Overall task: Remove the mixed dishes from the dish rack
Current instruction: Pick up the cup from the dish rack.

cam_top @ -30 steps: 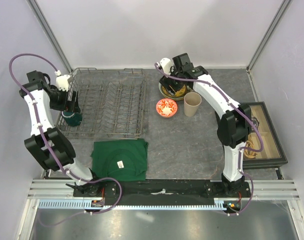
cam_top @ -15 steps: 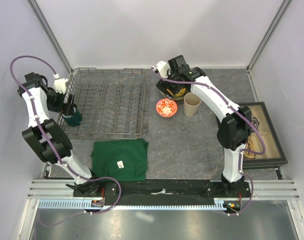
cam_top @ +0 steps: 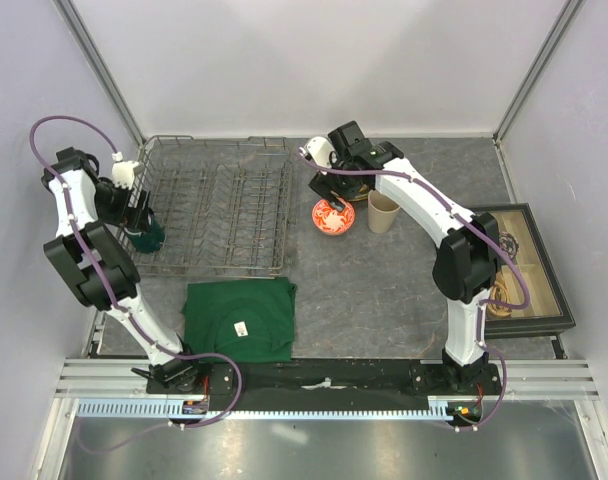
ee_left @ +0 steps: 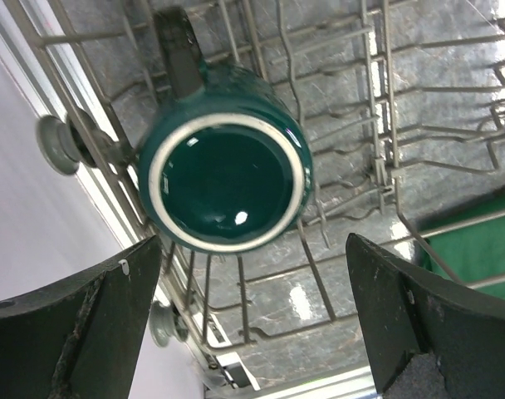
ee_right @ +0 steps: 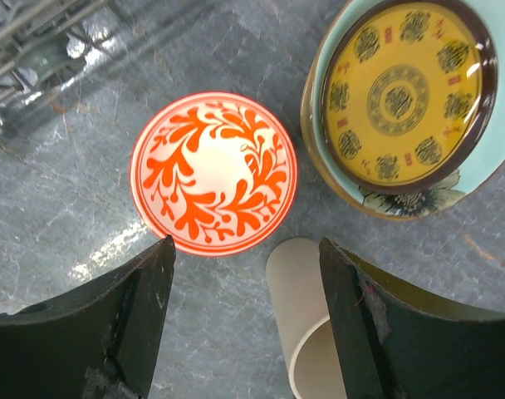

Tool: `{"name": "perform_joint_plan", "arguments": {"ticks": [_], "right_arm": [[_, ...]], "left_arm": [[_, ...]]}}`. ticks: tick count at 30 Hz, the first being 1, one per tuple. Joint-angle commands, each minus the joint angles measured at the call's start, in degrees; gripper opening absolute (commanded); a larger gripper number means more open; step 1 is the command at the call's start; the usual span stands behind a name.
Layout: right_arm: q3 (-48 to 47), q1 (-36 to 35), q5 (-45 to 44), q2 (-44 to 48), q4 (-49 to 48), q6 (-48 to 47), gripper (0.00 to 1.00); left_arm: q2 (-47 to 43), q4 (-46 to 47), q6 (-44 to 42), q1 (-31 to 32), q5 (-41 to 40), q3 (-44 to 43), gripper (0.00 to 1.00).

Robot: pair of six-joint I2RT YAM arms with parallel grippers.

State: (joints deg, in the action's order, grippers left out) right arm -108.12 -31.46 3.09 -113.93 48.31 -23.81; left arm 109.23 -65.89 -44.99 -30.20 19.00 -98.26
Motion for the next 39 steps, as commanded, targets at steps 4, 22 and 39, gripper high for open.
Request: {"name": "perform_joint_plan", "arguments": {"ticks": [4, 22, 39], "right_arm": [[1.9, 0.0, -0.6, 4.2, 0.1, -0.3, 0.78], [1.6, -0.1, -0.2, 2.2, -0.6, 0.2, 0.79], [1.9, -0.1, -0.1, 1.2, -0.7, 0.3, 0.79]], "left_arm": [[3.6, 0.6, -2.2, -0.4, 0.4, -4.9, 0.98], [4.0, 0.0, -2.7, 0.2, 3.7, -3.1, 0.99], [1.4, 4.7, -3.3, 3.7, 1.9, 3.4, 0.99]]}}
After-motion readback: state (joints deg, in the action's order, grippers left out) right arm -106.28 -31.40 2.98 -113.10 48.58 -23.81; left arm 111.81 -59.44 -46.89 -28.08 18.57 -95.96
